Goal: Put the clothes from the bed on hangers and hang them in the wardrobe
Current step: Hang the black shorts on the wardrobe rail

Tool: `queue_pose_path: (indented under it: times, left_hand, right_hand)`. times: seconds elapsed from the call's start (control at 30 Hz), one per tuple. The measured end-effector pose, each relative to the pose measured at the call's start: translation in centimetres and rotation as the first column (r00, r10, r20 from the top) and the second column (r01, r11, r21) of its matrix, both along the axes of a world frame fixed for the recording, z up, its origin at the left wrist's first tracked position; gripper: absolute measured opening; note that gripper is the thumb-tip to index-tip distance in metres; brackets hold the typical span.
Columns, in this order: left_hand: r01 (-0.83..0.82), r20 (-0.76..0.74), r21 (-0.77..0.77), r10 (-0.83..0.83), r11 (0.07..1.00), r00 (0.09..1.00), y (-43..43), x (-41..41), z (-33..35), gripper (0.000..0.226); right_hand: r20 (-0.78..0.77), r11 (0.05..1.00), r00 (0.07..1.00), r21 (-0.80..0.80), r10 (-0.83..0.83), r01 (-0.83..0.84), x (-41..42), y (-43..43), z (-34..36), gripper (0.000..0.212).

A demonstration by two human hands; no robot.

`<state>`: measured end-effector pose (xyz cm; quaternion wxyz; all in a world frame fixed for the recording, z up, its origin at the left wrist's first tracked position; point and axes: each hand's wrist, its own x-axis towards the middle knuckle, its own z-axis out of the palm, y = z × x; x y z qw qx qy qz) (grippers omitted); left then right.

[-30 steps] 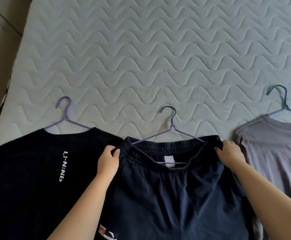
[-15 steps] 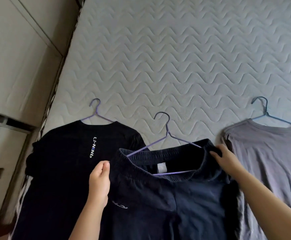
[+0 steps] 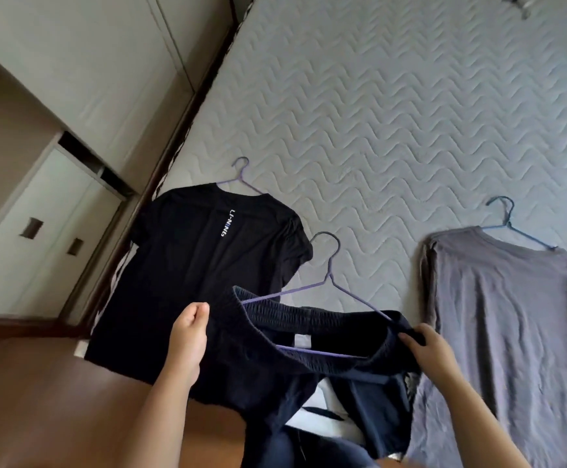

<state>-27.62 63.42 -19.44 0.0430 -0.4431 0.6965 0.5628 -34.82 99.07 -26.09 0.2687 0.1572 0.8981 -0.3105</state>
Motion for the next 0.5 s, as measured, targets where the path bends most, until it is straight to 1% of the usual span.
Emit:
queue_pose_path:
  times: [0.07, 0.13, 0.2, 0.27, 0.37, 0.5]
  left_hand:
    - [0.000, 0.019, -0.036, 0.000, 0.999, 1.000, 0.4, 3.3, 0.7, 0.026]
    - [-0.010, 0.035, -0.056, 0.012, 0.998, 0.999, 0.8, 6.6, 1.2, 0.023]
    - [-0.029, 0.050, -0.063, 0.033, 0.998, 0.998, 1.4, 9.5, 1.6, 0.020]
    - [-0.049, 0.066, -0.060, 0.053, 0.997, 0.996, 1.9, 12.4, 1.4, 0.023]
    - [-0.117, 0.065, 0.002, 0.117, 0.993, 0.991, 2.3, 16.7, 0.2, 0.017]
    - [-0.241, 0.031, 0.085, 0.239, 0.967, 0.971, 1.7, 21.9, -0.3, 0.023]
  right_hand:
    - [0.023, 1.000, 1.000, -0.006, 0.000, 0.000, 3.4, 0.1, 0.1, 0.020]
    - [0.054, 0.999, 0.998, -0.031, 0.034, -0.032, 5.8, 0.5, 0.4, 0.014]
    - [0.063, 0.995, 0.993, -0.015, 0.102, -0.102, 6.9, 1.0, 0.8, 0.013]
    - [0.050, 0.985, 0.984, 0.025, 0.171, -0.173, 7.1, 1.2, 1.6, 0.012]
    - [0.021, 0.963, 0.967, 0.086, 0.255, -0.256, 6.6, 0.2, 3.1, 0.015]
    - [-0.064, 0.922, 0.927, 0.146, 0.370, -0.358, 6.6, -3.3, 5.6, 0.017]
